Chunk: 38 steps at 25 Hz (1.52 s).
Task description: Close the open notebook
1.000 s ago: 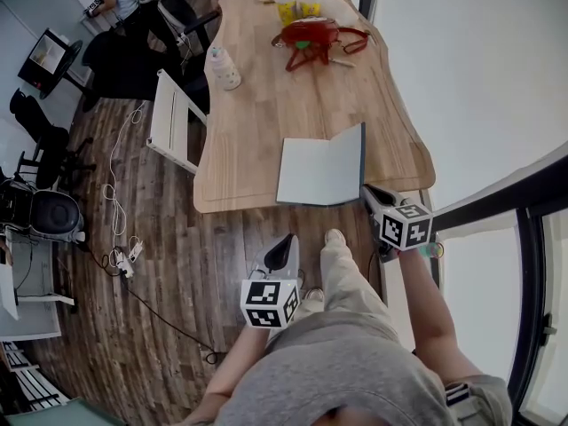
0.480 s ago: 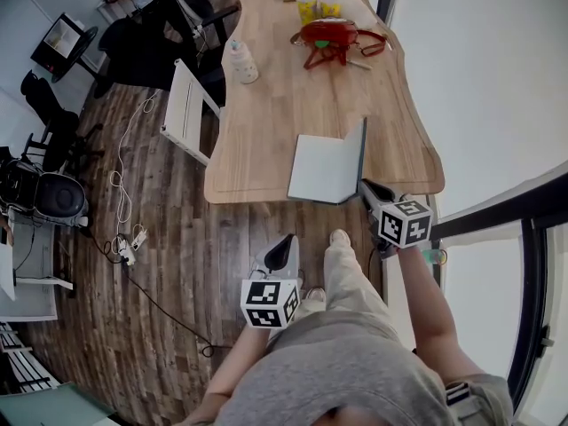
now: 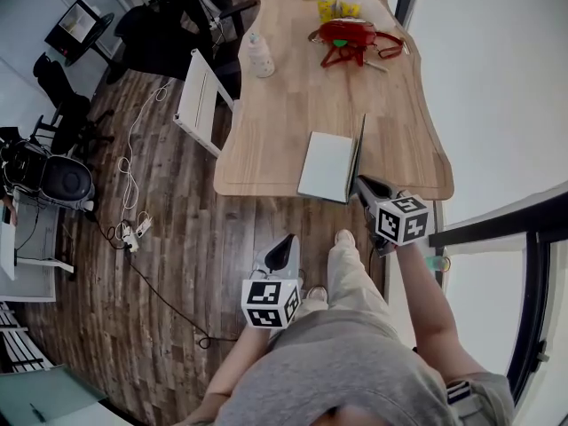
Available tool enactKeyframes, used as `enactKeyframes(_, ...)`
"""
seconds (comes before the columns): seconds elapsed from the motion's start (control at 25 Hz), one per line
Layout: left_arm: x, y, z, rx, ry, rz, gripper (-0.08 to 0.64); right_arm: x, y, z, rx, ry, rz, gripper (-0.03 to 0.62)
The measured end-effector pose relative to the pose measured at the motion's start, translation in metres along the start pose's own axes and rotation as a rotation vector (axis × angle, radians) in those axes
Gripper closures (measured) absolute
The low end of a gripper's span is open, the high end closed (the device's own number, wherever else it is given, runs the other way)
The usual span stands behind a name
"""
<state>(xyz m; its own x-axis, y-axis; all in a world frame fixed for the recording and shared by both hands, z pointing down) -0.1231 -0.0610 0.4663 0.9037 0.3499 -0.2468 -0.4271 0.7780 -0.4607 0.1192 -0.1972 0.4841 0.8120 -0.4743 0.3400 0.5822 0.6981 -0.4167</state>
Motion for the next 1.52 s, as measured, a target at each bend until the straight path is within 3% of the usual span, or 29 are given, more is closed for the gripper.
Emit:
enactKeyframes(0.8, -0.007, -0.002, 0.001, 0.006, 0.027, -0.047, 0.555, -0.016, -0.032, -0.001, -0.034, 0.027, -0.090, 0.581)
enactKeyframes(1.52, -0.018, -0.013, 0.005, -0.013, 0.069, -0.103, 0.555, -0.042, -0.095, 0.011, -0.134, 0.057, -0.136, 0.577)
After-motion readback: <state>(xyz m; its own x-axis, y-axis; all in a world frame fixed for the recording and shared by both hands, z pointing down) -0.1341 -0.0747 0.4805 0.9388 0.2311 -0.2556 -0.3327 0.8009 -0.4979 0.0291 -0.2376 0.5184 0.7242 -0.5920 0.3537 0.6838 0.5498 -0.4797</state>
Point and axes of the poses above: the fingertips, and each gripper's own axes: y backward along the fingers, x to its right, z out of its underside, the point moved 9 cm from there along y, backward along the fingers, and after that the axes turned 1 degree about z, right-handed, at the moved point
